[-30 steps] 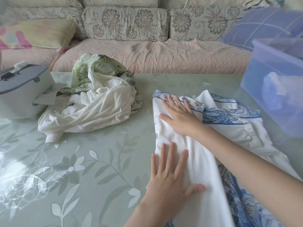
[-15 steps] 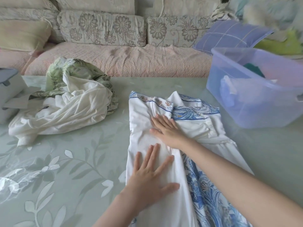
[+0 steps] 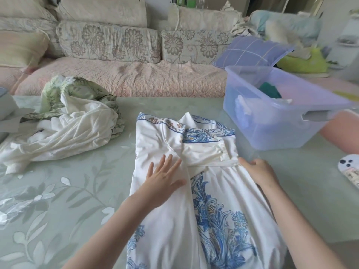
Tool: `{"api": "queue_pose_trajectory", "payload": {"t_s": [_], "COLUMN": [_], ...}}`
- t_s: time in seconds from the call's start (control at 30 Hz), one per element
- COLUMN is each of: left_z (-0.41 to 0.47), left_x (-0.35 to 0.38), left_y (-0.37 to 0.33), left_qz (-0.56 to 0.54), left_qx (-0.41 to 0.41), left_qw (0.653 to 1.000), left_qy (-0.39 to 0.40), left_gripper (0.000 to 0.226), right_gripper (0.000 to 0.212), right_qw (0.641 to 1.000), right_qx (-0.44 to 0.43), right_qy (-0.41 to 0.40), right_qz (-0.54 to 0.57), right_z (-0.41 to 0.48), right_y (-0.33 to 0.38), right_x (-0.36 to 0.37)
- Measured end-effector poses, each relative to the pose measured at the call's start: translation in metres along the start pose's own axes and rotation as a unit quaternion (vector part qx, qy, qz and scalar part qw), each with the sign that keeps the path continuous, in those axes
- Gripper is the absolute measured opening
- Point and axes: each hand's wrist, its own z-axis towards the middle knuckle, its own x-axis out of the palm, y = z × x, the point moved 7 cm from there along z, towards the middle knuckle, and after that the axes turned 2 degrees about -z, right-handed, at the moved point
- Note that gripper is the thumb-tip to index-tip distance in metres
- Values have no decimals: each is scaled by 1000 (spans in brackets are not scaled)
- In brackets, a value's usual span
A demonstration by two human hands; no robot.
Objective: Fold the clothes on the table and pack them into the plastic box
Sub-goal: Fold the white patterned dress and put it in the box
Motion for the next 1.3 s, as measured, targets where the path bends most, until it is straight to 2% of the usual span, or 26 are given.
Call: {"api": "queue_pose_trajectory", "payload": {"t_s": [0.17, 0.37, 0.43, 0.5, 0.63, 0.73, 0.93, 1.0, 1.07, 1.17, 1.3], "left_z": [10, 37, 54, 76, 130, 167, 210, 218, 222, 222, 216], "left_x": [4, -42, -57, -66, -69, -64, -30, -25, -22, -21, -34], "left_y": [2, 1, -7, -20, -62, -103, -134, -135, -138, -138, -96], "left_qz": [-5, -10, -54, -91, -130, -109, 2, 47, 77, 2, -195], "left_qx": [-14, -10, -27, -55, -65, -57, -74, -83, -82, -78, -159], "left_qw": [999, 996, 992, 987, 983, 987, 997, 995, 993, 992, 959], "left_qy": [36, -87, -110, -119, -110, -100, -29, -30, -49, -100, -130], "left_gripper": [66, 49, 38, 27, 18, 33, 60, 60, 47, 30, 38], "right_gripper": [55, 32, 42, 48, 36, 36, 13, 10, 14, 30, 39], "right_qw": [1000, 991, 988, 988, 987, 985, 987, 986, 986, 987, 981], "right_qx": [-2, -19, -29, -33, -44, -85, -115, -139, -150, -145, -144], "right_qy": [12, 8, 24, 30, 10, 0, 31, 38, 41, 51, 116], "right_qz": [17, 133, 148, 151, 153, 149, 110, 81, 54, 34, -52], "right_z": [-9, -6, -9, -12, -12, -21, -36, -39, -40, -41, -45], "right_y": [13, 34, 42, 45, 43, 54, 62, 64, 67, 65, 62], "right_x": [6, 15, 18, 18, 12, 10, 23, 21, 19, 25, 33]}}
